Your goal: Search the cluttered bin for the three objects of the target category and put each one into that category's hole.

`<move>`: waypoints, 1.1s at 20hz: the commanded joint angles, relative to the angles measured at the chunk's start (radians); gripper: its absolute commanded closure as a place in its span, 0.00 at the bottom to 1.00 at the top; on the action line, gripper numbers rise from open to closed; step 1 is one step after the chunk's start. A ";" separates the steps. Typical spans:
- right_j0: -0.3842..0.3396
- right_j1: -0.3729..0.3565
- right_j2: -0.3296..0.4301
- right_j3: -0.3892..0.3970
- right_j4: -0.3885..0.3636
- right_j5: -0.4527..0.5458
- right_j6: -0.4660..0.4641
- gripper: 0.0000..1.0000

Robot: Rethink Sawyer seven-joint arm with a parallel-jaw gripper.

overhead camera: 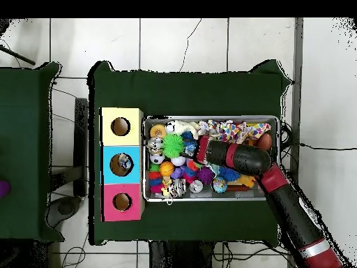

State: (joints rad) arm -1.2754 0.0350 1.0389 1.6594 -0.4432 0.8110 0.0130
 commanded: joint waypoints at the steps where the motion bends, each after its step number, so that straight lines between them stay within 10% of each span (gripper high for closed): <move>1: 0.014 -0.018 -0.021 -0.088 0.075 0.021 0.116 0.00; 22: 0.050 0.017 -0.069 -0.205 0.109 0.091 -0.004 0.00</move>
State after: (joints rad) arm -1.2414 0.0356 1.0389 1.6207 -0.3583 0.8123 0.0130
